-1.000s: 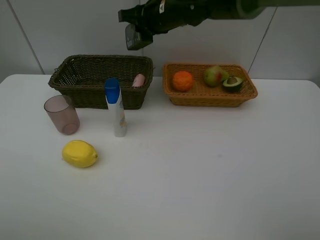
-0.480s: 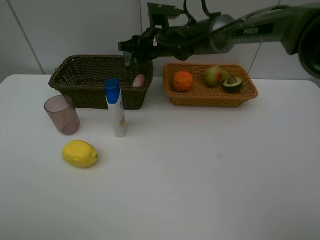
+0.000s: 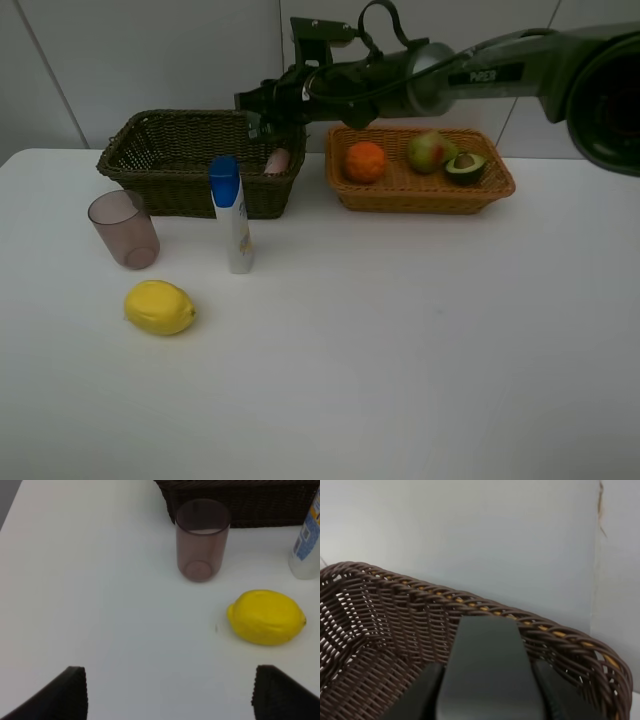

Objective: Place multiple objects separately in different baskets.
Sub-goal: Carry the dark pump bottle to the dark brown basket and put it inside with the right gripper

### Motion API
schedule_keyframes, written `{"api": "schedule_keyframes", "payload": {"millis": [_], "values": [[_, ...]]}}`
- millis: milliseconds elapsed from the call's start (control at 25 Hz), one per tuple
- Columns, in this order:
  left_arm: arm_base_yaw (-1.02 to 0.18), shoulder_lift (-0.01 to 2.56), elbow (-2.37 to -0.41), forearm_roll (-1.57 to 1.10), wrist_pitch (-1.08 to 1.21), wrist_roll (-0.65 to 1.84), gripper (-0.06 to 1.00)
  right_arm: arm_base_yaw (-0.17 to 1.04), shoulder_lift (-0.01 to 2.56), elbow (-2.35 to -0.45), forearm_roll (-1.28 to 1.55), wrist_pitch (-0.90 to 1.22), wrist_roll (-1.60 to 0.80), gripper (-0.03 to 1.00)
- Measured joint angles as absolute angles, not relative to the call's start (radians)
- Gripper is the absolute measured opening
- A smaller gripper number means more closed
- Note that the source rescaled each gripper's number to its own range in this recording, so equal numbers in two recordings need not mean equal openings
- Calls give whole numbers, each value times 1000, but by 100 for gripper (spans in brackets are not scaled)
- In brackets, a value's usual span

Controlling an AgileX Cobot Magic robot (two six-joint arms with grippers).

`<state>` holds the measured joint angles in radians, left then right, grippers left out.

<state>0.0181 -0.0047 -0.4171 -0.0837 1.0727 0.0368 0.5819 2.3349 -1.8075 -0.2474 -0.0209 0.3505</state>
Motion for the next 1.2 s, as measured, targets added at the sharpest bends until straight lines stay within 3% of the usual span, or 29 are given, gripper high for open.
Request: {"api": "schedule_keyframes", "payload": {"millis": [1200], "values": [[18, -5, -417, -84, 1073, 37, 89, 582, 2359, -1807, -230, 9, 351, 15]]}}
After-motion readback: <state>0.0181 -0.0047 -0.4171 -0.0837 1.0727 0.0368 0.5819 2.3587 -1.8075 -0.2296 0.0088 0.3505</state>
